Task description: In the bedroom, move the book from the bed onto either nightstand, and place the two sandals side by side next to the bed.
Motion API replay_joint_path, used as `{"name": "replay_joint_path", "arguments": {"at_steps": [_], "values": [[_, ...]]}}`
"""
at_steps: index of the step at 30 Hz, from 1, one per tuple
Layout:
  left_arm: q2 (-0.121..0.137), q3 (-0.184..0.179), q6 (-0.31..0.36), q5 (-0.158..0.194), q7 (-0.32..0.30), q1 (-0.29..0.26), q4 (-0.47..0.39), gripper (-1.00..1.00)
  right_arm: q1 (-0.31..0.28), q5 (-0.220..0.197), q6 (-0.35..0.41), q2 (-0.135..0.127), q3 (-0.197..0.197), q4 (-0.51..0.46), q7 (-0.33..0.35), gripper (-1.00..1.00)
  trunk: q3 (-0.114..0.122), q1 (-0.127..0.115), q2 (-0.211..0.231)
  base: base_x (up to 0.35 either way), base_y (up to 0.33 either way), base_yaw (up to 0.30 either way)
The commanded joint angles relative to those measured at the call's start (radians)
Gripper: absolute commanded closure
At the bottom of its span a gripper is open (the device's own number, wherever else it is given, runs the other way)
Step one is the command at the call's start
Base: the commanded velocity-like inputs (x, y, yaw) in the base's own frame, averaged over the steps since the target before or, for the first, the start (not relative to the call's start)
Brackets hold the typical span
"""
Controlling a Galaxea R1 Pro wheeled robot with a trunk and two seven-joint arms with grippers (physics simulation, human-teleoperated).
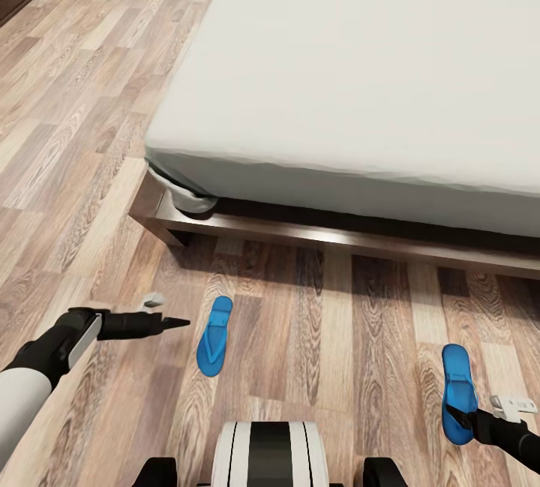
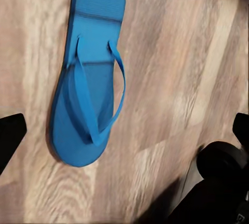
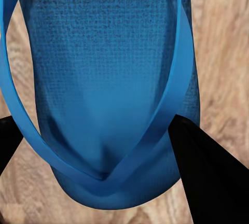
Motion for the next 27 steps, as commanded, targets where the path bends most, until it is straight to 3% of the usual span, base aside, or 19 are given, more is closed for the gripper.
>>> {"name": "replay_joint_path", "arguments": {"at_steps": [1,3,7,27], "values": [[0.002,-0.004,0.006,0.008,-0.030,0.000,0.009,-1.00,-0.001,0.004,0.006,0.001,-0.003,-0.001,0.007,1.00,-0.001,0.000,0.000,0.000,0.000,0.000],[0.003,-0.003,0.006,0.007,-0.075,0.001,0.021,-1.00,-0.001,0.004,0.006,0.000,-0.003,-0.002,0.007,1.00,-0.001,0.000,0.000,0.000,0.000,0.000],[0.003,-0.003,-0.002,0.007,-0.093,0.002,0.040,-1.00,-0.001,0.003,0.006,0.000,-0.003,-0.002,0.007,1.00,-0.001,0.000,0.000,0.000,0.038,0.000],[-0.001,-0.005,-0.018,0.010,-0.096,0.002,0.048,-1.00,-0.001,0.003,0.006,-0.003,-0.003,-0.003,0.007,1.00,-0.001,0.000,0.000,0.012,0.242,0.000]]}}
